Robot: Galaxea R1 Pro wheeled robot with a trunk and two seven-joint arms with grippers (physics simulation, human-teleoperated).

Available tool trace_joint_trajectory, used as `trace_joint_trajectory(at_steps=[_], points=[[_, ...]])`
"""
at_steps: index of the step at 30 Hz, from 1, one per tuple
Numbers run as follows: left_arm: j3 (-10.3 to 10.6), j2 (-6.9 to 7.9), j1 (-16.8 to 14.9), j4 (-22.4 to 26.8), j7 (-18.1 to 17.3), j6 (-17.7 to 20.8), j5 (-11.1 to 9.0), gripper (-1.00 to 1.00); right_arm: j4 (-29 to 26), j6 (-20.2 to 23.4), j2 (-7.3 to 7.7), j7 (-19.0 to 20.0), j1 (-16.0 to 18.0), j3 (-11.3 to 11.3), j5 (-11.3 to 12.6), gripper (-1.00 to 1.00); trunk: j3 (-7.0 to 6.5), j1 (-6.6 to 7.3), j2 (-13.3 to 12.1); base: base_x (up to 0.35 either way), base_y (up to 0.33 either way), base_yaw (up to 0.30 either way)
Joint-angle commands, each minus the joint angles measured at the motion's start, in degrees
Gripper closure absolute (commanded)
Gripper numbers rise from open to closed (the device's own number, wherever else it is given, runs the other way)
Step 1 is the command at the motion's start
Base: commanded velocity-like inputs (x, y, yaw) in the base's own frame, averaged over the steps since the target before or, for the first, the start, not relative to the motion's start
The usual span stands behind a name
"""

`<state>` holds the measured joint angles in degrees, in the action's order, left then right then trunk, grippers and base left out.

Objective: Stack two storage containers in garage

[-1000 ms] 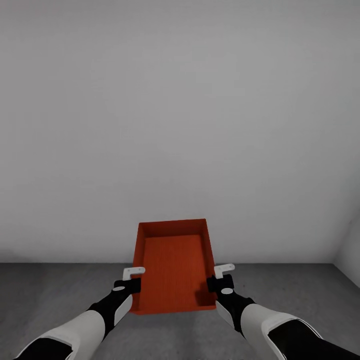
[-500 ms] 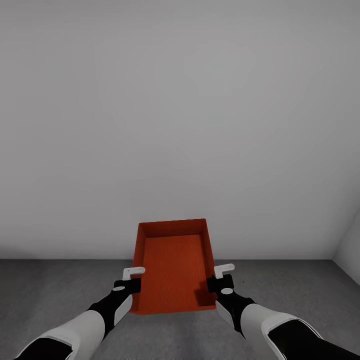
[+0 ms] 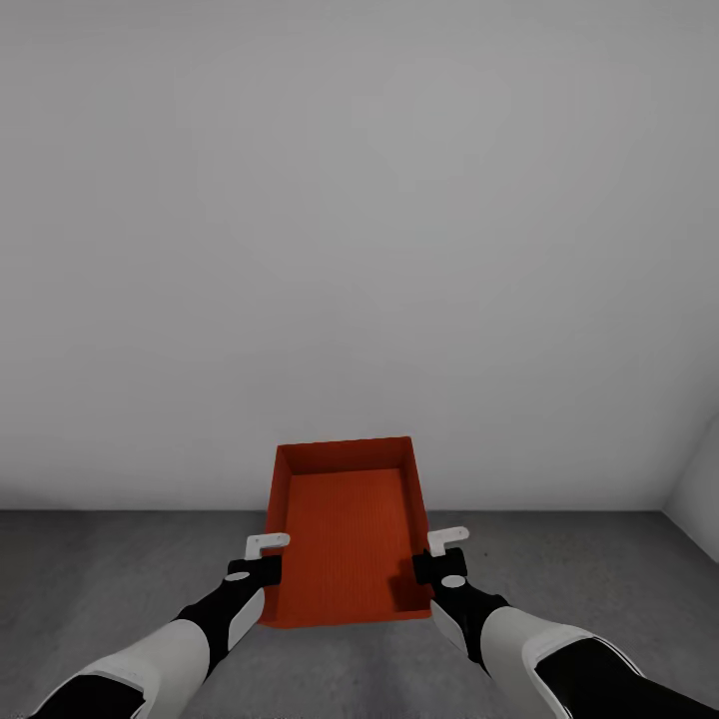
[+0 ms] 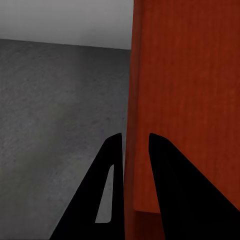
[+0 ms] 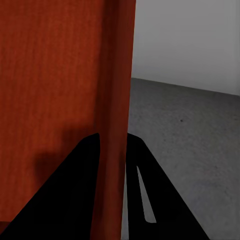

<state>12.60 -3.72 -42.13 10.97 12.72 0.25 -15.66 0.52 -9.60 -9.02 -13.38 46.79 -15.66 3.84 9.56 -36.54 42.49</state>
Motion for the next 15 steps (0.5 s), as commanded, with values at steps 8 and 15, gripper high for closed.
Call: trace_joint_trajectory(at_steps=[8,15], points=[[-0.74,-0.06,-0.05,2.13,0.47,0.02,0.37,1.0,0.27,-0.24,-0.82,-0.25,0.05,0.54,1.17,1.0,0.82,-0.01,0.08,0.0,0.0,0.0],[-0.74,-0.06,-0.05,2.13,0.47,0.02,0.37,1.0,0.27,-0.24,-0.82,-0.25,0.05,0.54,1.17,1.0,1.46,-0.01,0.08,0.0,0.0,0.0]])
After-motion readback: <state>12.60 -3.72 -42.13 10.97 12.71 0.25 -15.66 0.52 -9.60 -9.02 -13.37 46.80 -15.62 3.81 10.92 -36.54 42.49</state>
